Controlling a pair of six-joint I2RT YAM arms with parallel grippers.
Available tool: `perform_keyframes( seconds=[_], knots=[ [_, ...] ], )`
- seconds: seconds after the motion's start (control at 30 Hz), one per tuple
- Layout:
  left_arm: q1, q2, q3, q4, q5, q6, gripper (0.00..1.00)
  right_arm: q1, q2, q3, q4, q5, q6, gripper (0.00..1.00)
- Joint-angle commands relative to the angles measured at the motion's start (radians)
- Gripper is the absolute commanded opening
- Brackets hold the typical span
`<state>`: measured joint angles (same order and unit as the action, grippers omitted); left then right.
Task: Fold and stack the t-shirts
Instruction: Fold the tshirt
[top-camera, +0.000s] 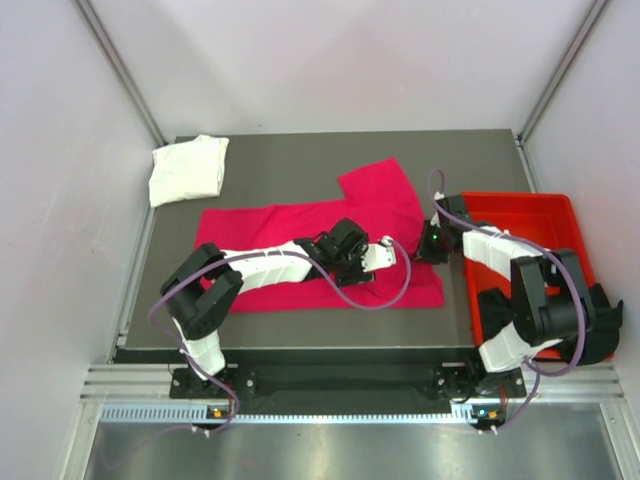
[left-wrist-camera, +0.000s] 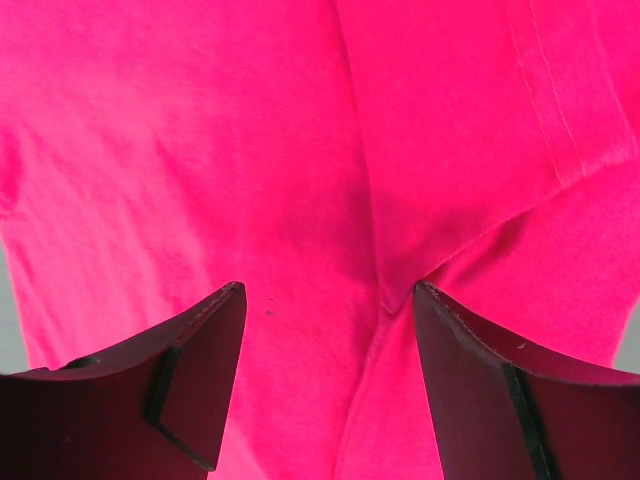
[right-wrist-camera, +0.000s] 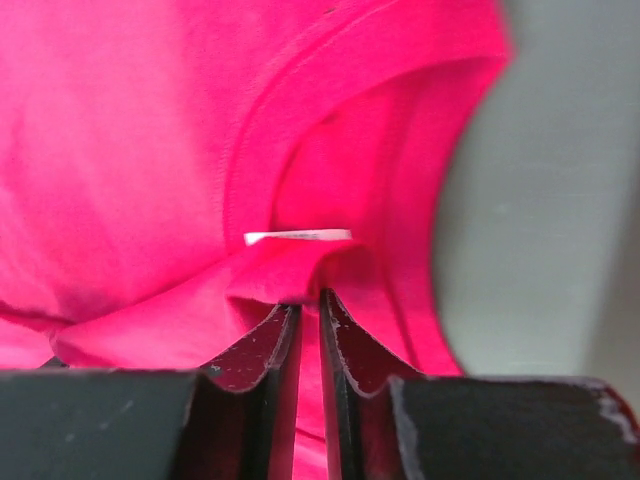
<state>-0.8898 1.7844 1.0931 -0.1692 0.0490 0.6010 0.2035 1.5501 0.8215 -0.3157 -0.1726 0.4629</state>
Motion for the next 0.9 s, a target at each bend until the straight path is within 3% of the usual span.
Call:
perform_keyframes(
  seconds=[0.0,0.17,0.57,0.87],
  knots=[
    [0.000,0.015,0.039,0.053,-0.021,0.005,0.73,0.043,0.041,0.065,0.049,-0.031,0.016,0.13],
    [0.000,0.024,0.033,0.066,-0.034,0.005,0.73,0.094,0.093,0.140,0.014,0.018,0.020,0.13],
    [0.002,0.030,0.017,0.066,-0.031,0.019,0.73,0.129,0.159,0.222,-0.100,0.232,-0.012,0.40],
    [0.000,0.047,0.027,0.060,-0.028,0.013,0.72,0.131,0.183,0.248,-0.129,0.260,-0.020,0.40]
  ],
)
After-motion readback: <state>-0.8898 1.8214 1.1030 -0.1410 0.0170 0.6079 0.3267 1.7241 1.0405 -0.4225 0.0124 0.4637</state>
